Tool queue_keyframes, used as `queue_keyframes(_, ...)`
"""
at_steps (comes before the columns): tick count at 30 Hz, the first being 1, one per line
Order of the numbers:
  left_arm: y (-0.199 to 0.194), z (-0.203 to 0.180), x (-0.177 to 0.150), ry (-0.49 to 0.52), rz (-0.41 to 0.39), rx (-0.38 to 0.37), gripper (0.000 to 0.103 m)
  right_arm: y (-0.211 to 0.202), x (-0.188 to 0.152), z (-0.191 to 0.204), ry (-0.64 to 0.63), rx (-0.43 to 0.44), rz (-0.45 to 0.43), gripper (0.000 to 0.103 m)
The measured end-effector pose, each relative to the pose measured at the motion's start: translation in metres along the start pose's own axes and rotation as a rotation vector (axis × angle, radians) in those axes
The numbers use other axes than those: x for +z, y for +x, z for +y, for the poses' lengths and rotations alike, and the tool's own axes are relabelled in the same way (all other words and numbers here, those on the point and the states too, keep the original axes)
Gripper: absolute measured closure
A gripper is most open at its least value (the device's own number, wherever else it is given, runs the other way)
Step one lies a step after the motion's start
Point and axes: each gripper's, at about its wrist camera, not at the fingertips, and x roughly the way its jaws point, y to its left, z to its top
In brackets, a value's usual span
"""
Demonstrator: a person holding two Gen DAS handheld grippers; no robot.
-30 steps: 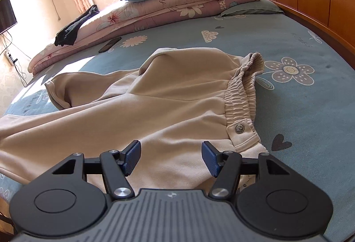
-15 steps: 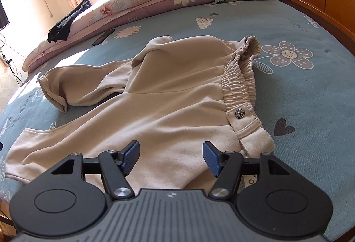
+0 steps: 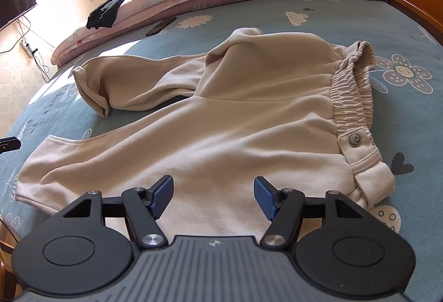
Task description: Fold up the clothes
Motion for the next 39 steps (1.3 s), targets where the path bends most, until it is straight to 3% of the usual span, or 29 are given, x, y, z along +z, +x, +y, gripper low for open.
queue_keyframes(3,-0.013,-0.009,-0.011,0.168,0.029,0.092,0.047,0.013,0.004,0.037,-0.137,0.079,0.021,0.034)
queue_keyframes(6,-0.029,-0.007,-0.024,0.213,0.047,0.134,0.043,0.030,0.002,0.106,-0.364,0.173,0.029,0.034)
queue_keyframes(9,-0.042,0.009,-0.039,0.097,0.047,0.115,0.040,0.049,-0.010,0.185,-0.589,0.274,0.026,0.029)
queue_keyframes(11,-0.049,0.019,-0.051,0.006,0.052,0.102,0.040,0.060,-0.023,0.236,-0.724,0.337,0.025,0.021)
queue_keyframes(13,-0.054,0.030,-0.063,-0.086,0.063,0.062,0.040,0.070,-0.038,0.277,-0.843,0.380,0.034,0.021)
queue_keyframes(15,-0.059,0.044,-0.078,-0.202,0.073,-0.008,0.039,0.081,-0.060,0.319,-0.989,0.367,-0.006,0.021)
queue_keyframes(18,-0.064,0.059,-0.091,-0.319,0.063,-0.087,0.034,0.098,-0.090,0.351,-1.183,0.272,-0.072,0.025)
queue_keyframes(19,-0.066,0.063,-0.095,-0.345,0.053,-0.106,0.033,0.103,-0.101,0.359,-1.249,0.234,-0.094,0.041)
queue_keyframes(20,-0.067,0.065,-0.097,-0.352,0.045,-0.112,0.032,0.106,-0.104,0.361,-1.285,0.180,-0.106,0.077)
queue_keyframes(21,-0.066,0.066,-0.099,-0.361,0.036,-0.120,0.032,0.109,-0.107,0.363,-1.319,0.124,-0.118,0.091)
queue_keyframes(24,-0.059,0.067,-0.100,-0.383,0.029,-0.159,0.032,0.092,-0.079,0.344,-1.160,0.153,-0.133,0.091)
queue_keyframes(25,-0.054,0.066,-0.099,-0.390,0.034,-0.177,0.032,0.086,-0.067,0.334,-1.100,0.125,-0.149,0.095)
queue_keyframes(29,-0.032,0.054,-0.091,-0.400,0.049,-0.245,0.032,0.068,-0.015,0.279,-0.847,0.024,-0.147,0.096)
queue_keyframes(32,-0.013,0.043,-0.082,-0.406,0.067,-0.300,0.032,0.073,0.015,0.218,-0.662,-0.076,-0.084,0.096)
queue_keyframes(36,0.013,0.025,-0.067,-0.413,0.097,-0.374,0.032,0.096,0.021,0.148,-0.431,-0.150,0.055,0.093)
queue_keyframes(37,0.020,0.022,-0.064,-0.425,0.101,-0.387,0.032,0.102,0.017,0.137,-0.405,-0.173,0.091,0.085)
queue_keyframes(39,0.034,0.019,-0.061,-0.473,0.118,-0.410,0.032,0.104,0.006,0.126,-0.400,-0.196,0.111,0.083)
